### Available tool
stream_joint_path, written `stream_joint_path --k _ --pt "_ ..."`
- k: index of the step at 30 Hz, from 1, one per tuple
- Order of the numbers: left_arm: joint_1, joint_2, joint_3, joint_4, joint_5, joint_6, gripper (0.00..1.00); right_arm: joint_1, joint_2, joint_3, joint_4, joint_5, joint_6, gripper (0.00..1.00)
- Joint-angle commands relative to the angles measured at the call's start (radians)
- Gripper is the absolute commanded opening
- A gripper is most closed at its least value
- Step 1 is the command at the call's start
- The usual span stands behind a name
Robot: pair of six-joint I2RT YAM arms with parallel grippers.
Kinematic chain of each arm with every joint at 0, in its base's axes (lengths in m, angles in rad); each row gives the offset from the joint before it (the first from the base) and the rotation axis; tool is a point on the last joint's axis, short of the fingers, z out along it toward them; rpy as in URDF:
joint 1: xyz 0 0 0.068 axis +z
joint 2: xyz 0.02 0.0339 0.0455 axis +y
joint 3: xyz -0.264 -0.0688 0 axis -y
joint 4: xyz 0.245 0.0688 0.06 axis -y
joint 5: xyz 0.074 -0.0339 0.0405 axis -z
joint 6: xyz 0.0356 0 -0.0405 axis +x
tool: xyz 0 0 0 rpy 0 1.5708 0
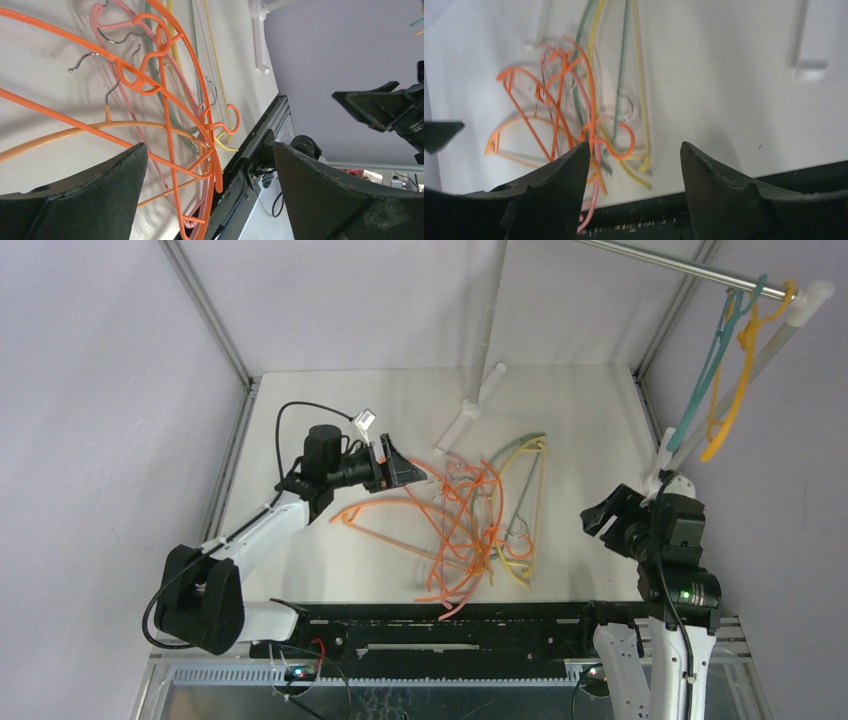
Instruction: Organize the hangers
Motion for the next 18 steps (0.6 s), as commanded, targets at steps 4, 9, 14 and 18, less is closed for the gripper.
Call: stream_joint_path --k 4,9,14,18 --pt "-0.006 -0.006 -0.044 0.036 -0.057 0.061 0.99 0.109 -0.021 -0.037 -0.052 -0.065 0.042 0.71" --pt "-0.014 -0.011 -0.063 0.019 -0.080 0.082 0.99 0.230 0.005 -0.042 -0.001 -0.023 0.089 0.68" --pt "-0.014 -0.013 -0.065 -0.005 -0.103 0.102 0.99 0.498 0.074 -0.043 0.096 0.106 0.155 0.66" --pt "-0.017 -0.009 -0.069 -0.021 -0.113 0.116 0.99 0.775 0.213 -0.013 0.183 0.267 0.214 0.66"
